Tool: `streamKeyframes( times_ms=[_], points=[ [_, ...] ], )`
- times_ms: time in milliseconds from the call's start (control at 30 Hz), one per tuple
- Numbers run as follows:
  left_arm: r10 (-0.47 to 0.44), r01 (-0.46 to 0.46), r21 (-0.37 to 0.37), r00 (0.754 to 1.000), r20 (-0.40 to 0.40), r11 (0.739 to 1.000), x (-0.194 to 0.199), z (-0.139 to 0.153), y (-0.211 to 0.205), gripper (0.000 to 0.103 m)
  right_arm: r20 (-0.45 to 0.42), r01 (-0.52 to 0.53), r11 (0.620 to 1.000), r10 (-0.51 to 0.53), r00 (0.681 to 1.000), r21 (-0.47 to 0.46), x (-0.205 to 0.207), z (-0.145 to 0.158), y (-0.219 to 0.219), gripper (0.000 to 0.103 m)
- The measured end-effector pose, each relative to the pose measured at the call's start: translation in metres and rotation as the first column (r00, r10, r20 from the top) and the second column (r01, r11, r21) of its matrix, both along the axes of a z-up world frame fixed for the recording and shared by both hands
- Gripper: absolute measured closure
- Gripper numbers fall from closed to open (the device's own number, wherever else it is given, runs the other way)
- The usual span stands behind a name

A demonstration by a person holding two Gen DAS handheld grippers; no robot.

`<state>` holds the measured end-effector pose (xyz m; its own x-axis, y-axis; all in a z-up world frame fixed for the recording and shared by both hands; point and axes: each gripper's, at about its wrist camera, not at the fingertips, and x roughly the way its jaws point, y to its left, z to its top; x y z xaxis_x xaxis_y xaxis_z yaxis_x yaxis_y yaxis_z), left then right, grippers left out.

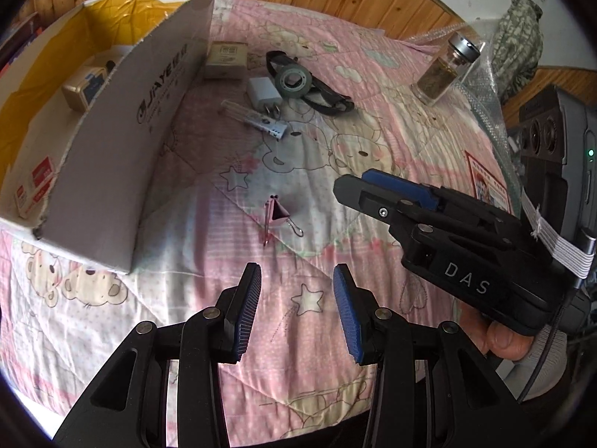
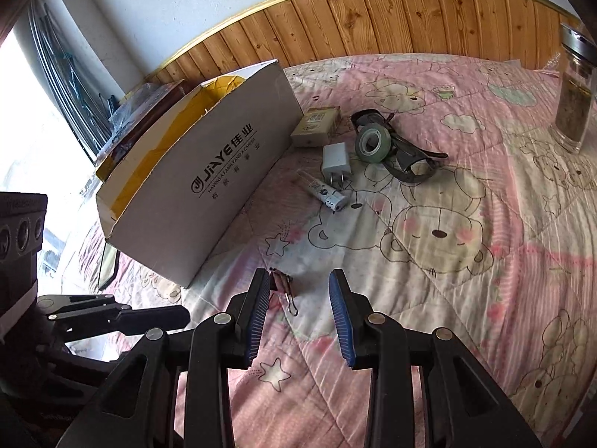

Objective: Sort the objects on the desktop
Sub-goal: 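Return to the pile and grasp the pink binder clip with the left tool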

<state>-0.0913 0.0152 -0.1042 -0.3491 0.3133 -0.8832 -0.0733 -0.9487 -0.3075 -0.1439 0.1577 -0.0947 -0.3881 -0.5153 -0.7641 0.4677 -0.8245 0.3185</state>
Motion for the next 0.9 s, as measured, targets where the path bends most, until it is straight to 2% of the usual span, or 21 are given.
streamKeyframes(
  times_ms=[133,267,500,600,633,667,733,900],
  points=[
    [0.027,-0.027,0.012,1.0,0.016,1.0,-0.021,-0.017,0.004,0.06,-0.027,-0.051,0.997,0.053,0.998,0.054,-0.03,-0.001,-0.016,0.06],
    [0.025,-0.025,-0.004,0.999,0.024,1.0,-0.036,-0.029,0.011,0.06,-0.029,-0.11,0.986,0.114,0.993,0.122,-0.064,-0.01,-0.035,0.058],
    [0.076,-0.075,-0.009,0.993,0.09,0.997,-0.056,-0.056,0.003,0.061,0.046,-0.235,0.947,0.23,0.972,0.218,-0.105,-0.052,-0.071,0.058],
    [0.077,-0.079,0.012,0.994,0.083,0.997,-0.057,-0.059,0.0,0.061,0.031,-0.263,0.937,0.263,0.964,0.23,-0.109,-0.06,-0.077,0.06],
    [0.067,-0.067,0.004,0.995,0.076,0.998,-0.057,-0.059,0.001,0.063,0.023,-0.264,0.934,0.267,0.964,0.239,-0.11,-0.059,-0.078,0.064],
    [0.058,-0.058,-0.005,0.996,0.066,0.998,-0.057,-0.059,0.002,0.064,0.016,-0.26,0.932,0.265,0.964,0.252,-0.111,-0.06,-0.079,0.074],
    [0.046,-0.045,-0.03,0.998,0.048,0.999,-0.057,-0.058,0.003,0.068,0.018,-0.263,0.933,0.267,0.963,0.243,-0.115,-0.06,-0.076,0.08],
    [0.027,-0.025,-0.065,0.999,0.024,0.998,-0.05,-0.056,0.005,0.08,0.052,-0.245,0.952,0.239,0.97,0.184,-0.112,-0.058,-0.06,0.083]
  ],
)
